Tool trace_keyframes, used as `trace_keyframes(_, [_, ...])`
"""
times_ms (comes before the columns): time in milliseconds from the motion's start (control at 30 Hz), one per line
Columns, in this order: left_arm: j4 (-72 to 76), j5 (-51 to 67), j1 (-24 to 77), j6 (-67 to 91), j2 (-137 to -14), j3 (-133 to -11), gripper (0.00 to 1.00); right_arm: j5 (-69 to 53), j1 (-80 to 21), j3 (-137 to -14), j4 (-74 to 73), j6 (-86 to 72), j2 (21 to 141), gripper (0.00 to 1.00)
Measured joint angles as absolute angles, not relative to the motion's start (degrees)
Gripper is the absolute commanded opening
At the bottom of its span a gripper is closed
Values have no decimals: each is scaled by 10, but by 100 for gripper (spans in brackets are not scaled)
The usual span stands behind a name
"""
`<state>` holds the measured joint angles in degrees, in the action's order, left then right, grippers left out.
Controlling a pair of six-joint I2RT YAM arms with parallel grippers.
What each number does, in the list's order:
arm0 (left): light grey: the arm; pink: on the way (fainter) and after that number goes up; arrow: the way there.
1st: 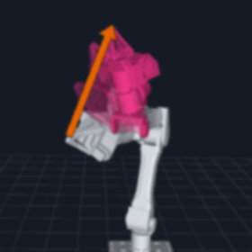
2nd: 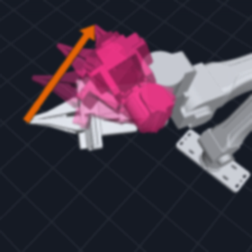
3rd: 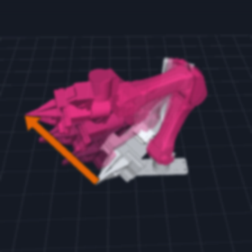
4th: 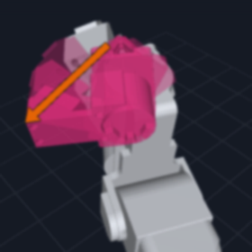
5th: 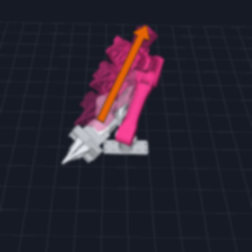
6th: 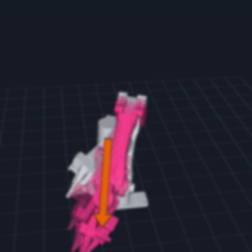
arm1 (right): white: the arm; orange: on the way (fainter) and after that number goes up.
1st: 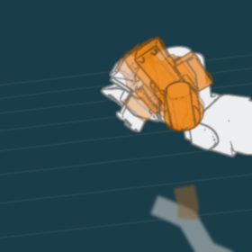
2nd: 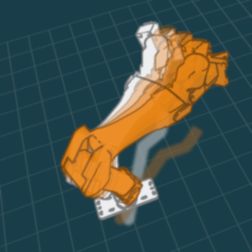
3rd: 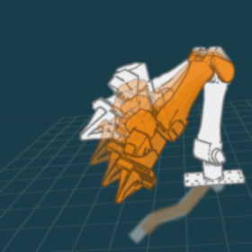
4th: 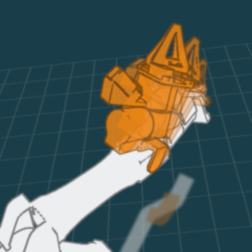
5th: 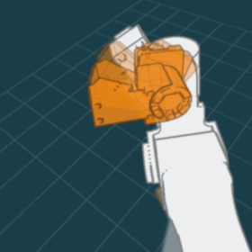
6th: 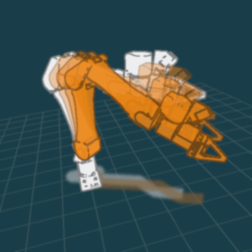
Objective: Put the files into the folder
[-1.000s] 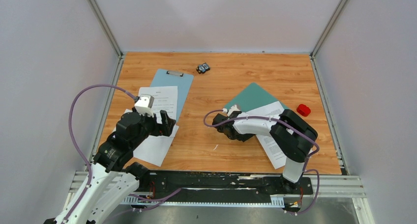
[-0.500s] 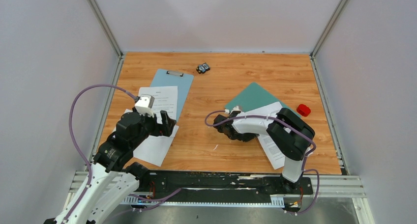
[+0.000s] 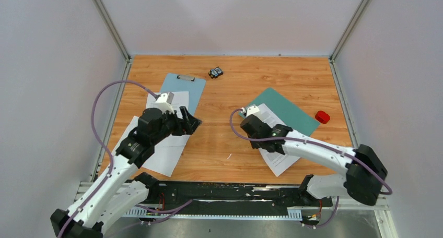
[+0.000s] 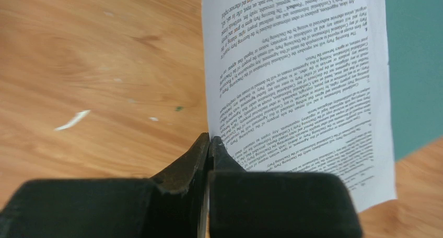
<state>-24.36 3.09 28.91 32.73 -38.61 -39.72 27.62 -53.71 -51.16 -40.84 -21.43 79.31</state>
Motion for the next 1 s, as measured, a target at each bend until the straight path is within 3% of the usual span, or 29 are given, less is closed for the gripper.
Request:
trace_keyframes(267, [-28,116,293,424,-566,-347,98,126,-537,-395,-171,-216,642,0])
trace_keyframes(500, [90,158,311,442,-679,-358,100,81,-537,-373,-53,-227,657,0])
trace_keyframes(833, [128,159,345,419,-717,-396,100,53,-537,-373,29,-240,734,0])
trace_keyframes(1000, [122,127,351,402,-747,-407,95,46,-538,-373,59,-247,740,0])
